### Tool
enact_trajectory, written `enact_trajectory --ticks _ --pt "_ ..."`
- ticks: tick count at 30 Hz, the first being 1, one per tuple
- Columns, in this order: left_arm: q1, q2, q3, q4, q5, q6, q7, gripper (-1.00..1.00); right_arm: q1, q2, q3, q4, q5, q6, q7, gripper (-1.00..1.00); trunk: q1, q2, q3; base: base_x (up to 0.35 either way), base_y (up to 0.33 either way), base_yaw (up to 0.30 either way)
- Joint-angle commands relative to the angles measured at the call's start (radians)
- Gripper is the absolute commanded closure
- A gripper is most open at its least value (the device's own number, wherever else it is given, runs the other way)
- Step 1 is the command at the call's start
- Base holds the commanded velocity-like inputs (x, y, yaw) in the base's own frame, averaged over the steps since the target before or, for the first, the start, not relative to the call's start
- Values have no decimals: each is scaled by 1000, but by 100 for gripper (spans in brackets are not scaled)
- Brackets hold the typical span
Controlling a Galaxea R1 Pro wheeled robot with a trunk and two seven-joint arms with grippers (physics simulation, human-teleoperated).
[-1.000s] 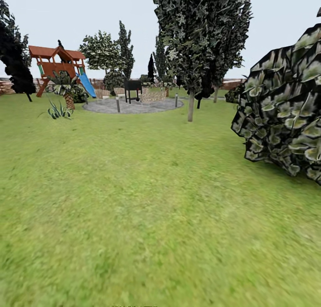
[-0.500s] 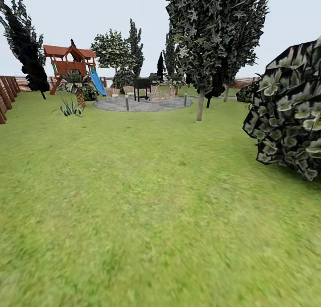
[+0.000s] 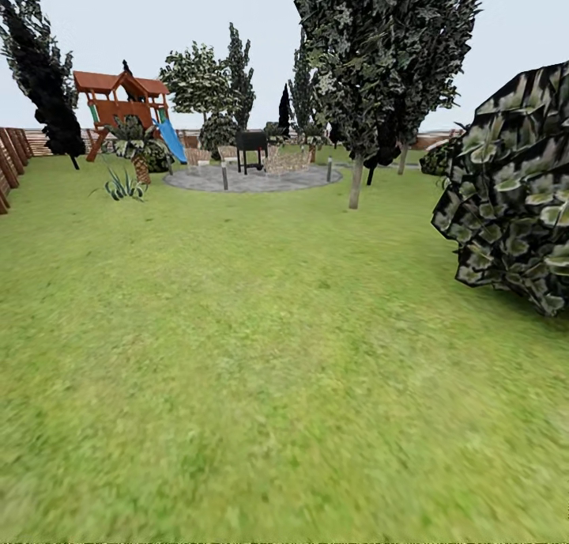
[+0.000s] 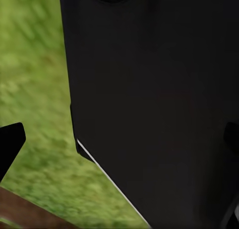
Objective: Take the three Easter eggs out of the wicker basket on the lawn in the garden, then place them on the lawn next to a single tree (choose any tree) so that all three eggs are next to the same tree and none are left in the basket.
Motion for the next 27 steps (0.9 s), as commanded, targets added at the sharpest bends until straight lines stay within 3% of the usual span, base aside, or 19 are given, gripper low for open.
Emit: enact_trajectory --ticks 1,9,27 --pt "0 0 0 -1 0 0 0 -100 0 0 3 0 2 -1 -1 -100 0 0 -2 0 0 0" --pt "0 1 0 0 0 0 0 -100 0 -1 3 0 3 -1 -1 -100 0 0 -11 51 0 0" --pt "0 0 0 -1 0 1 0 -100 0 2 3 0 3 -2 0 -100 0 0 -11 306 0 0"
